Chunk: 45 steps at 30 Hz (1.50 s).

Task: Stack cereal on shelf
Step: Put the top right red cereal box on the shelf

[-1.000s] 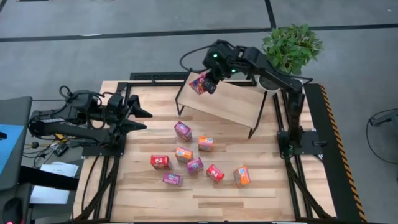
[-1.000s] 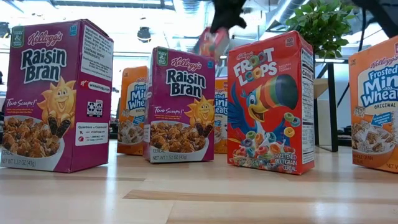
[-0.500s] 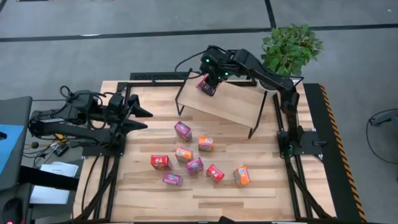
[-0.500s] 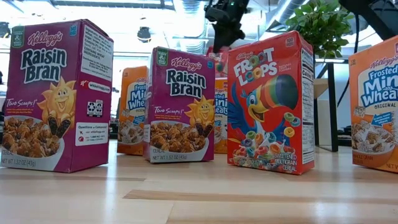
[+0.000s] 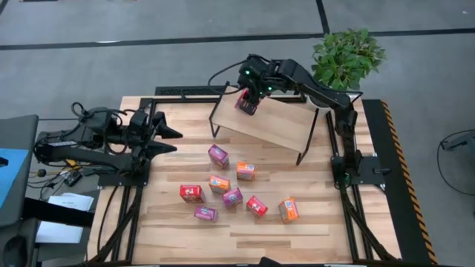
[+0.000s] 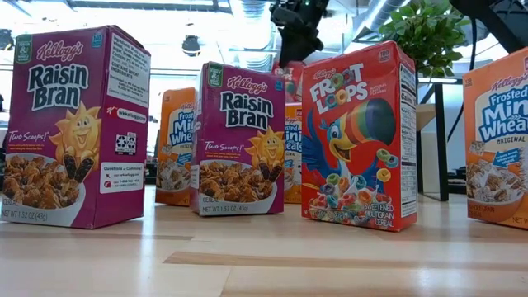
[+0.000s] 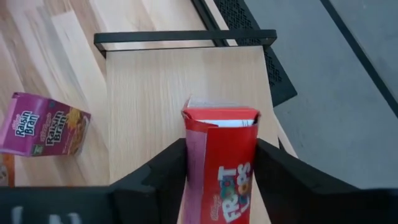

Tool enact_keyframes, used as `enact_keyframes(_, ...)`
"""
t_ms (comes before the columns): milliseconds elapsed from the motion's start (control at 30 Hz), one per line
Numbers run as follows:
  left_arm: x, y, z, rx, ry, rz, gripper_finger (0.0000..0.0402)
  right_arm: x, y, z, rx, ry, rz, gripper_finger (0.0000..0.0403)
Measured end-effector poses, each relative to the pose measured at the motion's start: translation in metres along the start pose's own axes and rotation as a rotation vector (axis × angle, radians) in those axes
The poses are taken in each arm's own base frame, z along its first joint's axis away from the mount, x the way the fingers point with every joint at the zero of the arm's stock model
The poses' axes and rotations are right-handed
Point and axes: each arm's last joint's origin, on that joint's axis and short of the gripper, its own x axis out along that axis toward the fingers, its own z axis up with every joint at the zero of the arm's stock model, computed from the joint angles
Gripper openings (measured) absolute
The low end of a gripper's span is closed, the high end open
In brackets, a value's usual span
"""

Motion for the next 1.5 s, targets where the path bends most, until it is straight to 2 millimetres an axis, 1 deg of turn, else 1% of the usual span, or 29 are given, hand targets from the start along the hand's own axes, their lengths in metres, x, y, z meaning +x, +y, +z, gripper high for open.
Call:
enact_keyframes(167,0.000,0.000,0.000,0.000,0.000,0.001,0.0244,0.000,0.000,0.001,0.002,-0.015,-0.001,0.0235)
enact_keyframes(333,0.000,0.000,0.000,0.000,0.000,0.001,0.0244,-0.001,-0.001,0.005,0.013,-0.047,0.000,0.0239)
enact_keyframes(433,0.000,0.000,0.000,0.000,0.000,0.001,0.0244,-0.013,0.003,0.005,0.018,-0.070,0.009,0.0235)
enact_keyframes(533,0.000,0.000,0.000,0.000,0.000,0.001,0.0244,-0.039,0.009,0.001,0.029,-0.107,0.026,0.0228)
enact_keyframes(600,0.000,0.000,0.000,-0.001,0.001,0.000,0.0244,-0.055,0.016,-0.003,0.054,-0.119,0.045,0.0223)
enact_keyframes(667,0.000,0.000,0.000,-0.001,0.001,0.001,0.0244,-0.066,0.025,-0.008,0.054,-0.117,0.067,0.0217)
enact_keyframes(767,0.000,0.000,0.000,-0.001,0.004,0.004,0.0244,-0.075,0.047,-0.011,0.049,-0.144,0.102,0.0209)
enact_keyframes(833,0.000,0.001,-0.001,-0.002,0.007,0.021,0.0244,-0.078,0.064,-0.018,0.034,-0.124,0.126,0.0202)
enact_keyframes(933,0.000,0.003,-0.003,-0.006,0.015,0.060,0.0244,-0.071,0.094,-0.034,-0.001,-0.084,0.094,0.0189)
enact_keyframes(1000,0.000,0.003,-0.004,-0.008,0.024,0.072,0.0244,-0.064,0.112,-0.043,0.004,-0.119,0.060,0.0177)
enact_keyframes(1067,0.000,0.004,-0.004,-0.009,0.028,0.076,0.0244,-0.059,0.122,-0.054,0.045,-0.168,0.063,0.0163)
enact_keyframes(1100,0.000,0.004,-0.004,-0.009,0.029,0.076,0.0244,-0.055,0.125,-0.060,0.073,-0.184,0.073,0.0154)
enact_keyframes(1167,0.000,0.004,-0.005,-0.009,0.032,0.077,0.0244,-0.044,0.125,-0.074,0.144,-0.220,0.088,0.0134)
enact_keyframes(1233,0.000,0.004,-0.005,-0.008,0.032,0.084,0.0244,-0.029,0.120,-0.088,0.219,-0.263,0.096,0.0113)
enact_keyframes(1367,0.000,0.006,-0.004,-0.006,0.006,0.147,0.0244,-0.005,0.107,-0.104,0.326,-0.364,0.124,0.0064)
enact_keyframes(1433,-0.001,0.007,-0.004,-0.006,-0.006,0.186,0.0244,0.008,0.101,-0.111,0.348,-0.377,0.114,0.0035)
enact_keyframes(1500,-0.001,0.008,-0.004,-0.019,-0.021,0.218,0.0244,0.019,0.094,-0.113,0.356,-0.393,0.097,0.0013)
